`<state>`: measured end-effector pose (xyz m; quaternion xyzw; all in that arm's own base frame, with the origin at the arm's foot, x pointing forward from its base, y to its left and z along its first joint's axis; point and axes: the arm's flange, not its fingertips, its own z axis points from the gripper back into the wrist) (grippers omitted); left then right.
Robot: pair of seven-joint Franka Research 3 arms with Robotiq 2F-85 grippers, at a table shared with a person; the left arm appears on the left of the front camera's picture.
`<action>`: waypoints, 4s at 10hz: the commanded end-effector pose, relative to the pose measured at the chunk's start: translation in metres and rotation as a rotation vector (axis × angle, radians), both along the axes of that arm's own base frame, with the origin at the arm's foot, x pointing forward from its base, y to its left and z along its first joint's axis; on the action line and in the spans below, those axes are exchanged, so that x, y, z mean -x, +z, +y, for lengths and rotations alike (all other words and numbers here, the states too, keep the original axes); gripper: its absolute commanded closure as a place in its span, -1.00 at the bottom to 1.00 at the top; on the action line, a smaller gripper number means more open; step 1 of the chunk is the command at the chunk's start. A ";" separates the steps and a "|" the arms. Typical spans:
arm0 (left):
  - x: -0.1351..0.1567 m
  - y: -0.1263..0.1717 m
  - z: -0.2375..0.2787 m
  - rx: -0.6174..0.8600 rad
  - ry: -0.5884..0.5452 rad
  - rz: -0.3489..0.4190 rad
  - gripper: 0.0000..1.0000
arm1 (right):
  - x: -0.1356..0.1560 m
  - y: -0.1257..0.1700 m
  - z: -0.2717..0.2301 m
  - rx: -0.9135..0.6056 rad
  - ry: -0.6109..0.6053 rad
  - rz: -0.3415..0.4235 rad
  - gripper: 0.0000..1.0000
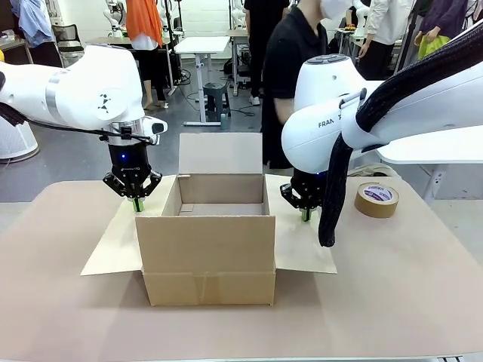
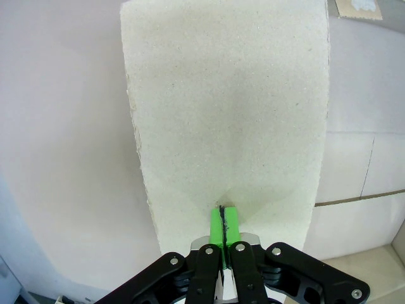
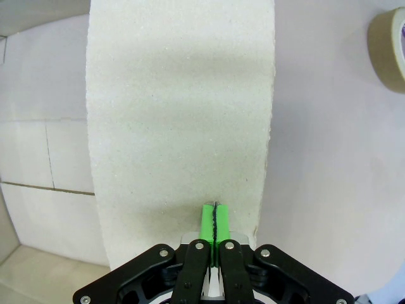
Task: Wrap the clocks to prevent damage.
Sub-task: Once the human has placed the objects inside and stepped back, release both hands from the side flaps of the Package Box.
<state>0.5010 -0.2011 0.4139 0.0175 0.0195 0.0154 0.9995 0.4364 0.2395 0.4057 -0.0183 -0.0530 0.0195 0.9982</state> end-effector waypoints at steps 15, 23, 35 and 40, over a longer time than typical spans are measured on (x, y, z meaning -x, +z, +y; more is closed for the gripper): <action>0.001 -0.001 0.001 -0.010 -0.003 0.006 0.99 | 0.001 -0.002 -0.001 0.003 -0.001 0.002 0.98; 0.001 -0.001 0.001 -0.010 -0.003 0.006 0.99 | 0.001 -0.002 -0.001 0.003 -0.001 0.002 0.98; 0.003 0.009 0.003 0.035 -0.116 -0.040 0.99 | 0.004 0.007 -0.006 0.028 0.141 -0.094 0.98; 0.024 0.127 0.031 0.173 -0.617 -0.043 0.99 | 0.044 0.132 -0.063 0.087 0.540 -0.132 0.98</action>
